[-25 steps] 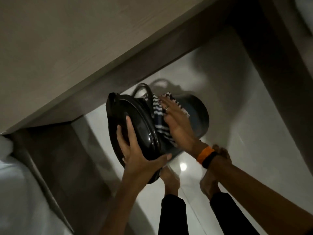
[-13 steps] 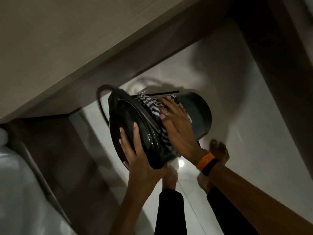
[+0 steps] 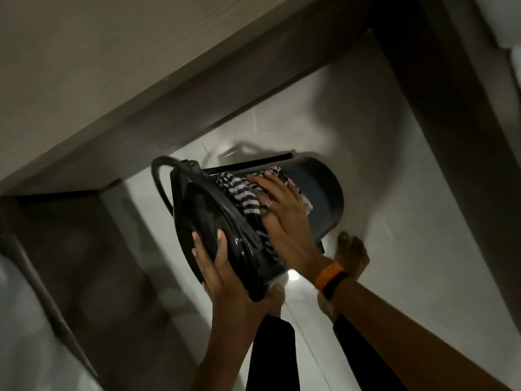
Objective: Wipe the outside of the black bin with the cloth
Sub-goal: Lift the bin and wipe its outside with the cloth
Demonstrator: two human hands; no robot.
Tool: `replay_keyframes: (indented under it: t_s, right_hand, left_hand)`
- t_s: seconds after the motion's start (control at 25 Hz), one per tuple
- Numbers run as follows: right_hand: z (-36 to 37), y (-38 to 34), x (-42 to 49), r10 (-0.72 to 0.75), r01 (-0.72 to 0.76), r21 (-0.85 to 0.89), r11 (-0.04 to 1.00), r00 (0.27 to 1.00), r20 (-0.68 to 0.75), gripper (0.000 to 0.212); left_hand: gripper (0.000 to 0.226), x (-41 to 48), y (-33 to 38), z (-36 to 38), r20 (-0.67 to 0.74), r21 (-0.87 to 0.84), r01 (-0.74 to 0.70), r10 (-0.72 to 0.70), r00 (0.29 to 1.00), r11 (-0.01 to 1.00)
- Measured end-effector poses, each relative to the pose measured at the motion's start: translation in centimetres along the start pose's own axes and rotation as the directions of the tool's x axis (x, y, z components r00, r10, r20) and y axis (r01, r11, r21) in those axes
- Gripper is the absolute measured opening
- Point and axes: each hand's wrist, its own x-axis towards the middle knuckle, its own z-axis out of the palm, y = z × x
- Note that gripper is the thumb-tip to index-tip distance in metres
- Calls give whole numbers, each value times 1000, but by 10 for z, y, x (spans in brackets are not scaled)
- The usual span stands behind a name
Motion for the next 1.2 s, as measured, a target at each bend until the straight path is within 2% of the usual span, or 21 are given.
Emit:
replay_keyframes:
  t_s: [0.08, 0.16, 0.24, 0.32, 0.36, 0.4, 0.44, 0.52, 0.56, 0.6, 0.64, 0.72, 0.8, 0.84, 0.88, 0.96, 1.0, 1.04, 1.08, 1.16, 1.2]
  right_hand:
    - [-7, 21, 44, 86, -72, -162, 984, 993, 78, 51]
    - [-10, 11, 82, 160, -113, -249, 962, 971, 176, 43]
    - [-2, -5, 83, 51, -18, -124, 992, 962, 268, 37]
    - [-5, -2, 64, -69, 74, -11, 997, 968, 243, 32]
    - [-13, 14, 60, -39, 41, -5, 999, 975, 220, 32]
    - [-26, 36, 63, 71, -69, -15, 997, 980, 188, 33]
    - [-39, 56, 72, 262, -266, 6, 964, 953, 155, 36]
    - [-64, 94, 89, 578, -580, 58, 813, 815, 44, 46]
    - [-71, 103, 87, 618, -617, 60, 784, 786, 5, 48]
    - [-70, 105, 77, 560, -558, 54, 828, 827, -43, 45]
    - [-65, 98, 61, 437, -430, 105, 897, 898, -56, 41]
    - [-44, 61, 5, 193, -184, 246, 952, 981, -15, 40]
    - [-25, 35, -33, -15, 21, 253, 967, 1000, -24, 48]
    - [-19, 45, -36, -63, 77, 190, 979, 995, -76, 50]
    - [-20, 55, -27, -55, 70, 148, 987, 993, -107, 50]
    - [-28, 80, 13, 173, -99, 297, 950, 956, -237, 53]
    - [-39, 88, 34, 350, -192, 479, 857, 898, -266, 55]
    - [-53, 97, 49, 508, -274, 635, 722, 834, -218, 53]
    - [-62, 102, 57, 584, -318, 709, 630, 795, -162, 51]
    - [-64, 86, 46, 552, -343, 698, 629, 829, -91, 59]
    - [-57, 65, 31, 480, -321, 620, 716, 871, -104, 62]
  left_hand:
    - [118, -12, -9, 7, -27, 14, -37, 38, 999, 999]
    - [130, -19, -15, 13, -23, 43, -65, 66, 998, 997]
    - [145, -27, -13, 18, -30, 40, -33, 35, 999, 999]
    - [149, -35, -12, 24, -53, 50, -27, 30, 998, 998]
    - [147, -40, -14, 28, -71, 77, -42, 47, 996, 996]
    - [145, -43, -14, 31, -92, 109, -50, 60, 994, 993]
    - [144, -44, -13, 32, -92, 132, -47, 59, 994, 990]
    - [149, -40, -3, 29, -17, 167, -37, 41, 999, 985]
    - [151, -36, 5, 27, 37, 187, -26, 19, 999, 982]
    - [151, -29, 14, 23, 84, 197, -4, -13, 996, 980]
    - [151, -21, 24, 20, 113, 185, 30, -52, 992, 982]
    - [146, -3, 45, 13, 128, 103, 135, -148, 981, 985]
    - [137, 13, 59, 9, 102, 22, 220, -221, 970, 975]
    - [136, 18, 65, 8, 102, 16, 244, -244, 964, 970]
    - [136, 23, 69, 5, 109, 13, 267, -266, 958, 964]
    - [139, 32, 75, 2, 116, 10, 292, -291, 950, 956]
    - [139, 35, 78, 2, 107, 24, 277, -277, 955, 961]
    - [141, 38, 82, 2, 96, 51, 232, -235, 967, 972]
    - [142, 40, 86, 1, 98, 87, 170, -179, 979, 982]
    - [139, 40, 94, 1, 145, 165, 70, -94, 985, 984]
    - [137, 40, 97, 1, 176, 204, 44, -80, 981, 978]
